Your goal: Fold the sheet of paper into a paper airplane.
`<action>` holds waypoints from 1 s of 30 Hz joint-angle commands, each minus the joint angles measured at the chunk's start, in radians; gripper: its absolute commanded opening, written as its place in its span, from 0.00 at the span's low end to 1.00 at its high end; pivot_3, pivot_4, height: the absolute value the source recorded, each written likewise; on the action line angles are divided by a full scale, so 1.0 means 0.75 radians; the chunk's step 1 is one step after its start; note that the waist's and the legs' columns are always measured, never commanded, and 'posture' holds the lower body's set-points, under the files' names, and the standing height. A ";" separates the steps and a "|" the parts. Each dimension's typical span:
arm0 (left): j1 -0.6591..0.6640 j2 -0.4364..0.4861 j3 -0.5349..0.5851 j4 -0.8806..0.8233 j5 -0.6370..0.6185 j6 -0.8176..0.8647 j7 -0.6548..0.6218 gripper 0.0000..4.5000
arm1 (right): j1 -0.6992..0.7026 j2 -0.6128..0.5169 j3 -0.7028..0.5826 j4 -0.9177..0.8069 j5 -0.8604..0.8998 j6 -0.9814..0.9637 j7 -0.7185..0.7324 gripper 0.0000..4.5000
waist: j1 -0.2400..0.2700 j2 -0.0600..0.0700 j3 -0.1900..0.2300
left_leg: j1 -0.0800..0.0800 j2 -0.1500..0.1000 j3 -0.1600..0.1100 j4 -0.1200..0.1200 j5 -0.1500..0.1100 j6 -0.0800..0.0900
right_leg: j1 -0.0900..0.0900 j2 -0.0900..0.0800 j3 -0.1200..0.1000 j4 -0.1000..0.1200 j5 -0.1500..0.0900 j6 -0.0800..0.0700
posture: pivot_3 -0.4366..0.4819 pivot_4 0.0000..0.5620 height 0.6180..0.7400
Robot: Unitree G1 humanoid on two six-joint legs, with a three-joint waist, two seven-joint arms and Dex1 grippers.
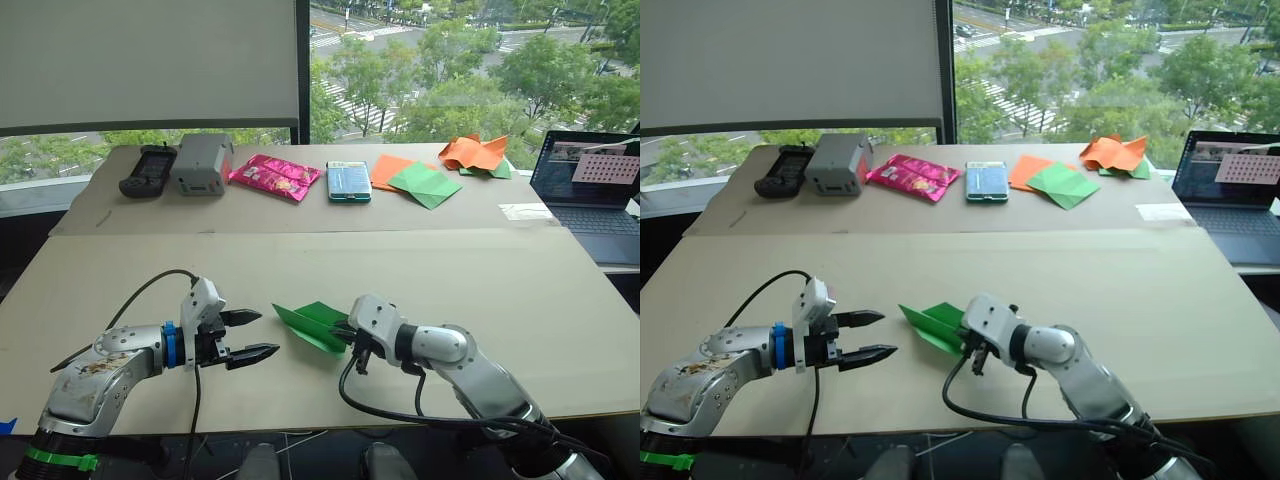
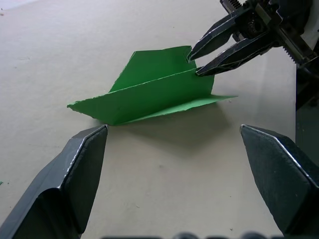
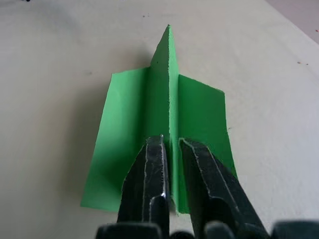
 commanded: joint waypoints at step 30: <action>-0.076 -0.021 0.021 -0.022 -0.062 0.004 0.013 1.00 | 0.122 0.233 -0.760 -0.207 0.073 0.514 -0.569 0.01 | 0.006 -0.001 -0.001 | 0.000 0.000 -0.001 0.000 0.000 0.000 | 0.001 0.001 0.000 0.001 0.000 0.000 | 0.48 0.27 0.82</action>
